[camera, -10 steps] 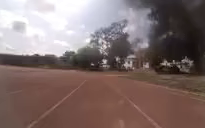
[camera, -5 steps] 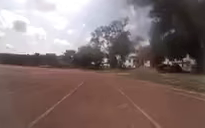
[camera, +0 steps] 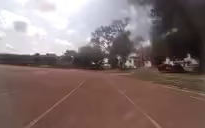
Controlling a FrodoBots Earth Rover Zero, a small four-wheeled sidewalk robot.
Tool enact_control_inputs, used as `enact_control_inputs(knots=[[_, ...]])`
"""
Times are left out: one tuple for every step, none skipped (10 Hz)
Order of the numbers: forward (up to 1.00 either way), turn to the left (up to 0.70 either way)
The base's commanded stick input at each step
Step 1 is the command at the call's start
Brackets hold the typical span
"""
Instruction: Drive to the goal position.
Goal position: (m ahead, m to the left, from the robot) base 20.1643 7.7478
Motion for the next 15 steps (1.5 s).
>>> enact_control_inputs(knots=[[0.7,0.0],[0.7,0.0],[0.7,0.0],[0.7,0.0],[0.7,0.0],[0.7,0.0],[0.7,0.0],[0.7,0.0],[0.7,0.0],[0.7,0.0],[0.7,0.0],[0.7,0.0],[0.7,0.0],[0.7,0.0],[0.7,0.0]])
